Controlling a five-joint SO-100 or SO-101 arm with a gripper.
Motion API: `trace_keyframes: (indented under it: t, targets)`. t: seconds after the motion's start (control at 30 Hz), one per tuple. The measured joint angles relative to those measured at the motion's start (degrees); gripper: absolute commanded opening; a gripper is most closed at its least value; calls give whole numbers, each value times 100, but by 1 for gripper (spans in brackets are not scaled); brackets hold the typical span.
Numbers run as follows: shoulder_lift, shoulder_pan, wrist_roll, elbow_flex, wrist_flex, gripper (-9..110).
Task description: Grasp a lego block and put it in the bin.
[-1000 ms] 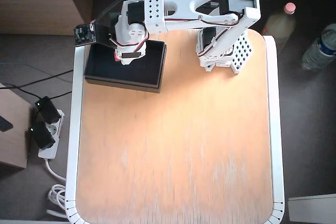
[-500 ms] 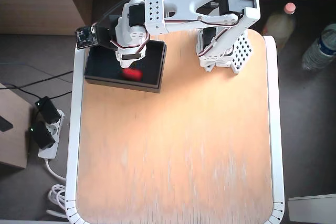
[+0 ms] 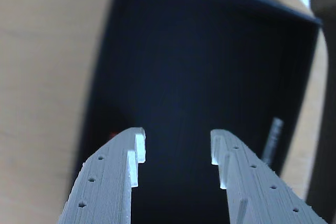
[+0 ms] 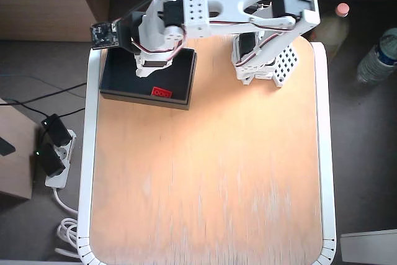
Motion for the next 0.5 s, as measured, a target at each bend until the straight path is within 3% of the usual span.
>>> trace_keyframes:
  t: [0.27, 0.5]
  targets:
    - [1020, -853, -281, 0, 0, 0]
    - [1828, -2215, -501, 9, 0, 0]
